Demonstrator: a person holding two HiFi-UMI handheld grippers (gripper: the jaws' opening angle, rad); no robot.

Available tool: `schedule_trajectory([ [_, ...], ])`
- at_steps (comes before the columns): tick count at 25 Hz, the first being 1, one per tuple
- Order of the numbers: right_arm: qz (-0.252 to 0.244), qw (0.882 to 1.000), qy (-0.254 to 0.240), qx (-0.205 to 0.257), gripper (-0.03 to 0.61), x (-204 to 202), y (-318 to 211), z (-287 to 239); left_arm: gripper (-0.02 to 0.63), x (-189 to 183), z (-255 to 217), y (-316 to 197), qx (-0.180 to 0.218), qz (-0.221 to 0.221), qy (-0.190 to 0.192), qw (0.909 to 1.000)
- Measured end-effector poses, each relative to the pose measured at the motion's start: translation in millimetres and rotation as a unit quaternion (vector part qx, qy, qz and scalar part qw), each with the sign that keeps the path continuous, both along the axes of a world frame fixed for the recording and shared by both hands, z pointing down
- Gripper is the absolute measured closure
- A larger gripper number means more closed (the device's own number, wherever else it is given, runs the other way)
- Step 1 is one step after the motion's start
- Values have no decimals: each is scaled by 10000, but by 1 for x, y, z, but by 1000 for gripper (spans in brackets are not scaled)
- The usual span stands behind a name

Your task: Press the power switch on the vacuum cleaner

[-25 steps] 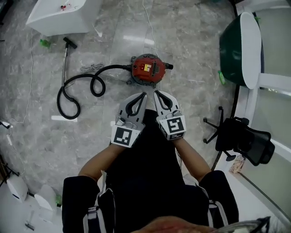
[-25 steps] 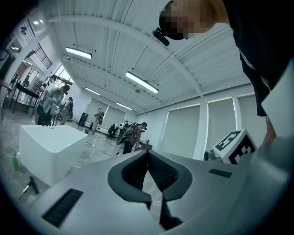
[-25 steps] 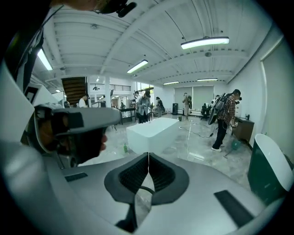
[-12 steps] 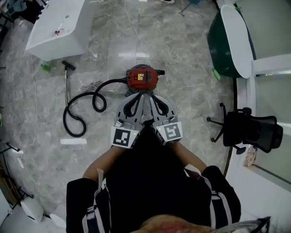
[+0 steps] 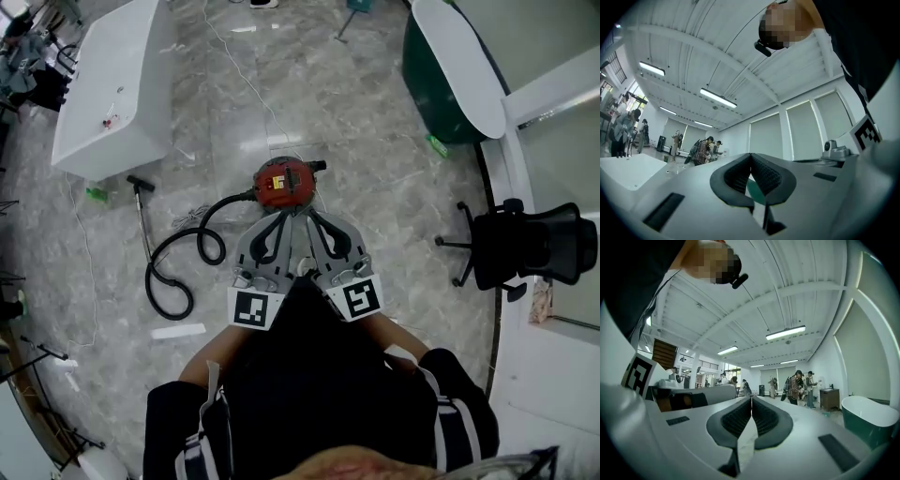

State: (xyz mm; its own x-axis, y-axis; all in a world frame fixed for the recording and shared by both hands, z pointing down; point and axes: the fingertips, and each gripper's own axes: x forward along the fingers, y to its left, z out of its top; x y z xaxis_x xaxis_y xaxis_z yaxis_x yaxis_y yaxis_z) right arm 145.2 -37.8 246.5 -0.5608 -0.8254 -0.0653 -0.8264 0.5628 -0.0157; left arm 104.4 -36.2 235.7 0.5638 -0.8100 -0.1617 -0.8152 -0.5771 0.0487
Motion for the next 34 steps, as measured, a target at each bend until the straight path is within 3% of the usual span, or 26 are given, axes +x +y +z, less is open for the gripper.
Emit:
schedule_trajectory([
  [5, -43, 9992, 114, 382, 560, 4, 10, -24, 594, 5, 4, 3, -127, -30, 136, 9998],
  [9, -20, 9990, 297, 319, 560, 10, 8, -18, 594, 13, -1, 7, 80, -60, 116, 9999],
  [13, -56, 9994, 327, 127, 560, 13, 8, -4, 594, 23, 6, 13, -71, 101, 150, 9998],
  [21, -207, 9995, 228, -55, 560, 2, 12, -2, 594, 9, 8, 21, -162, -292, 109, 9994],
  [34, -443, 9987, 249, 34, 560, -38, 26, -1, 594, -17, 22, 34, -425, -457, 121, 9980],
])
